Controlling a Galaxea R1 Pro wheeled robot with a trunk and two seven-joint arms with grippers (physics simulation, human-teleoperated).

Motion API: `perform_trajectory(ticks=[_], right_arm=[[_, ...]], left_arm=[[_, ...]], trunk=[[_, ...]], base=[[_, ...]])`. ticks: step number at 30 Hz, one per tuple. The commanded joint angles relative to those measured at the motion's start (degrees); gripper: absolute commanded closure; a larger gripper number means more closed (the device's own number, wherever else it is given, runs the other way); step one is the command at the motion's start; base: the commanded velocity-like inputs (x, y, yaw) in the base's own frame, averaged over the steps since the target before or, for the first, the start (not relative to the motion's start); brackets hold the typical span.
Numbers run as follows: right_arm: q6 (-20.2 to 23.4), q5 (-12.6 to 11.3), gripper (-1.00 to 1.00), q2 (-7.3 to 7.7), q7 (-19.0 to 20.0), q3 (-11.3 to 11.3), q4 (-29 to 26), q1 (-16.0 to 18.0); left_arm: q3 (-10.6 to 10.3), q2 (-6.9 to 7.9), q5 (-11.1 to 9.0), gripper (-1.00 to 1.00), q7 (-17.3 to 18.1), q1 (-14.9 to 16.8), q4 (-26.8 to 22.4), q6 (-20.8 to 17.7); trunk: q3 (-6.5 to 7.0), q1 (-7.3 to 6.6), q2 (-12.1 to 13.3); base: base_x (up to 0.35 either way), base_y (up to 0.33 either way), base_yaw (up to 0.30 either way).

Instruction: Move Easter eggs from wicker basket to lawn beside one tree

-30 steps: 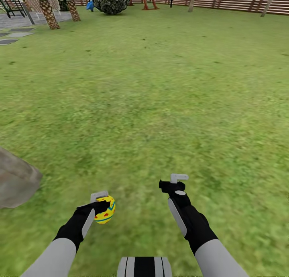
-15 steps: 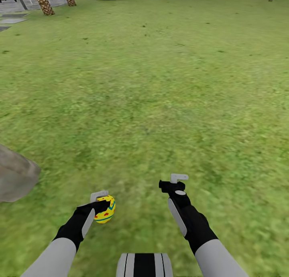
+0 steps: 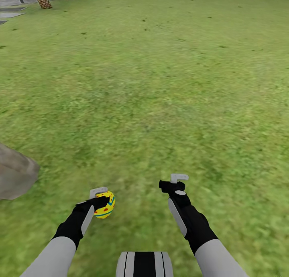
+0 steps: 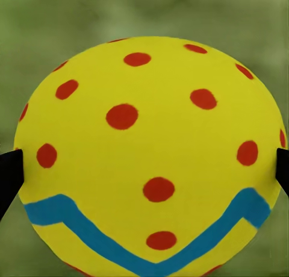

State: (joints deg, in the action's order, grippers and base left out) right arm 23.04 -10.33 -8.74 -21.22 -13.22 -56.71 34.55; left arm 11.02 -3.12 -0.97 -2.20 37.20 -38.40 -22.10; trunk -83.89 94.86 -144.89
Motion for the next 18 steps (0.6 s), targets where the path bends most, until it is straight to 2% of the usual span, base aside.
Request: perform_trajectory(ticks=[1, 4, 5, 18], right_arm=[[0.16, -0.57, -1.00, 0.03, -0.53, -0.16, -0.07, 0.02], [0.16, -0.57, -1.00, 0.06, -0.55, -0.15, -0.07, 0.01], [0.16, -0.57, -1.00, 0.05, -0.54, -0.14, -0.07, 0.02], [0.16, -0.57, -1.00, 0.11, -0.54, -0.14, -0.07, 0.00]], left_arm=[[0.23, -0.05, 0.30, 1.00, -0.17, -0.03, 3.07, -0.34], [0.23, -0.05, 0.22, 1.00, -0.17, -0.03, 3.07, -0.38], [0.23, -0.05, 0.20, -1.00, -0.17, -0.03, 3.07, -0.39], [0.31, -0.05, -0.06, -1.00, -0.19, -0.03, 3.06, -0.48]], trunk=[[-0.04, 0.01, -0.01], [-0.04, 0.01, -0.01], [-0.04, 0.01, -0.01], [-0.04, 0.01, -0.01]], base=[[0.000, 0.000, 0.000], [0.000, 0.000, 0.000], [0.000, 0.000, 0.000], [0.000, 0.000, 0.000]])
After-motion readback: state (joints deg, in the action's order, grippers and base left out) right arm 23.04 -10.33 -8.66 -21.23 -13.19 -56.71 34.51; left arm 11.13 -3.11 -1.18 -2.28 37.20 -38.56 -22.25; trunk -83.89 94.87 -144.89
